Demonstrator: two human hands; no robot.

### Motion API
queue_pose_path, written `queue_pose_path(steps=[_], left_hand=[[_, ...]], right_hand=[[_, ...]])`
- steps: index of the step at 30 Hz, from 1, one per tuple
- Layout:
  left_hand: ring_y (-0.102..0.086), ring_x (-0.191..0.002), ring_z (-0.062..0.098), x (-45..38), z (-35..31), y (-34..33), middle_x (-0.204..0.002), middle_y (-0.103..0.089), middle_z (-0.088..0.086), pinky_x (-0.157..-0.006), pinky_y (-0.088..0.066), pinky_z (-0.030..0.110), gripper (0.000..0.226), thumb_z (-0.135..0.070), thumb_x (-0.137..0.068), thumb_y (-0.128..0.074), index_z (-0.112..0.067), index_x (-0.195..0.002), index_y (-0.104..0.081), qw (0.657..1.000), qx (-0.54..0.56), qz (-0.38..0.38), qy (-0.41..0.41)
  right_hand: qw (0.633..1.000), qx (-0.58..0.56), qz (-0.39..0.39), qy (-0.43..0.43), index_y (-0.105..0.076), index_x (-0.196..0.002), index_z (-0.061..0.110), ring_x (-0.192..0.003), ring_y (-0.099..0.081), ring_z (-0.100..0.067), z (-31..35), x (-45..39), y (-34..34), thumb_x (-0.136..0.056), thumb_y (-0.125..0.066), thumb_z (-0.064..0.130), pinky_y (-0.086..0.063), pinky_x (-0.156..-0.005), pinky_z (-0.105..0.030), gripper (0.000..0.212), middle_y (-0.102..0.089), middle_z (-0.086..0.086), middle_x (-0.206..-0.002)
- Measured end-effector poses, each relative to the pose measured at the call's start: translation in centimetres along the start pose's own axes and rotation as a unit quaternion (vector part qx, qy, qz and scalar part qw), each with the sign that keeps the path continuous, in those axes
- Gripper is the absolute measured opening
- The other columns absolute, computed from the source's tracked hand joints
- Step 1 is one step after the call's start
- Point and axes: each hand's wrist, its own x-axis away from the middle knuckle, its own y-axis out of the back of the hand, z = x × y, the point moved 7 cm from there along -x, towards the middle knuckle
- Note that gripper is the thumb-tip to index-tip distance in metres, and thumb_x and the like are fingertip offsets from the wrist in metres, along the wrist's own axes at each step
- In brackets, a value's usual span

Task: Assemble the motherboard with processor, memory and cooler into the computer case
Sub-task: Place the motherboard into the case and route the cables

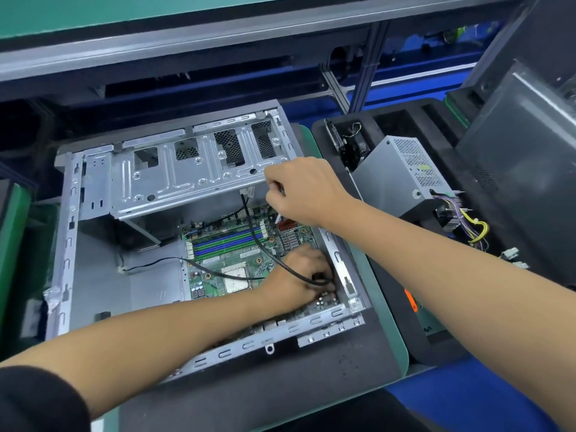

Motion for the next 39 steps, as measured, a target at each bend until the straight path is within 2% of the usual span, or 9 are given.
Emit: queue_pose_path(steps=[4,8,13,17,22,27,35,39], left_hand=[[-0.052,-0.069,0.011,0.2,0.4,1.2,-0.072,-0.067,0.002,-0.067,-0.042,0.022,0.012,-0.017,-0.076,-0.078,-0.009,-0.072,-0.071,0.998,0.047,-0.033,0.022],[-0.047,-0.067,-0.005,0.2,1.0,1.9,-0.067,-0.058,-0.009,-0.062,-0.038,0.015,0.012,-0.016,-0.075,-0.08,-0.012,-0.07,-0.07,0.995,0.081,-0.037,0.051],[-0.046,-0.067,0.005,0.7,-0.4,0.5,-0.064,-0.058,-0.006,-0.063,-0.041,0.021,0.021,-0.019,-0.074,-0.079,-0.011,-0.063,-0.063,0.996,0.082,-0.024,0.0],[-0.045,-0.073,0.012,0.6,-0.7,-1.3,-0.074,-0.056,-0.002,-0.069,-0.044,0.028,0.022,-0.019,-0.077,-0.074,-0.018,-0.067,-0.055,0.998,-0.016,0.006,-0.059],[-0.051,-0.078,0.02,0.4,0.0,-2.5,-0.08,-0.058,0.001,-0.073,-0.046,0.039,0.017,-0.027,-0.083,-0.068,-0.017,-0.074,-0.058,0.994,-0.072,0.065,-0.052],[-0.052,-0.084,0.024,0.1,-0.3,-2.8,-0.087,-0.06,0.004,-0.079,-0.044,0.04,0.017,-0.029,-0.086,-0.065,-0.013,-0.081,-0.063,0.985,-0.13,0.107,-0.04],[-0.051,-0.098,0.023,0.5,-1.5,-1.8,-0.102,-0.062,0.008,-0.089,-0.04,0.038,0.021,-0.025,-0.092,-0.058,-0.006,-0.093,-0.067,0.98,-0.148,0.113,-0.063],[-0.049,-0.105,0.018,0.0,-1.5,-1.5,-0.112,-0.058,0.002,-0.092,-0.038,0.031,0.022,-0.029,-0.095,-0.053,-0.013,-0.104,-0.066,0.967,-0.203,0.148,-0.037]], right_hand=[[1.0,0.0,-0.006,0.0,-0.05,-0.072,0.02,-0.057,-0.042,-0.022,-0.1,0.0,-0.1,-0.084,-0.049,0.025,-0.02,-0.048,-0.025,0.013,-0.042,0.005,-0.055],[1.0,-0.001,-0.006,0.0,-0.05,-0.073,0.02,-0.056,-0.042,-0.021,-0.1,-0.1,-0.4,-0.084,-0.049,0.025,-0.022,-0.05,-0.026,0.012,-0.039,0.006,-0.054],[1.0,-0.001,-0.007,0.0,-0.049,-0.072,0.021,-0.055,-0.041,-0.02,-0.2,-0.1,-0.4,-0.084,-0.049,0.025,-0.021,-0.048,-0.024,0.013,-0.037,0.007,-0.051],[1.0,-0.002,-0.005,-0.001,-0.051,-0.073,0.021,-0.053,-0.038,-0.017,-0.3,-0.1,-0.4,-0.084,-0.049,0.025,-0.02,-0.048,-0.023,0.012,-0.038,0.007,-0.051],[1.0,-0.013,0.0,-0.005,-0.049,-0.072,0.022,-0.053,-0.04,-0.016,-0.4,-0.1,-0.4,-0.083,-0.05,0.025,-0.02,-0.048,-0.024,0.012,-0.039,0.008,-0.052],[1.0,-0.016,0.003,-0.008,-0.049,-0.072,0.022,-0.055,-0.043,-0.018,-0.4,-0.1,-0.4,-0.083,-0.051,0.025,-0.02,-0.048,-0.023,0.012,-0.042,0.007,-0.054],[1.0,-0.017,0.005,-0.005,-0.048,-0.072,0.022,-0.055,-0.043,-0.018,-0.3,-0.1,-0.5,-0.083,-0.051,0.025,-0.022,-0.048,-0.023,0.012,-0.041,0.007,-0.054],[1.0,-0.011,0.004,-0.005,-0.05,-0.073,0.021,-0.055,-0.042,-0.018,-0.3,-0.1,-0.5,-0.083,-0.05,0.025,-0.022,-0.048,-0.023,0.011,-0.042,0.007,-0.054]])
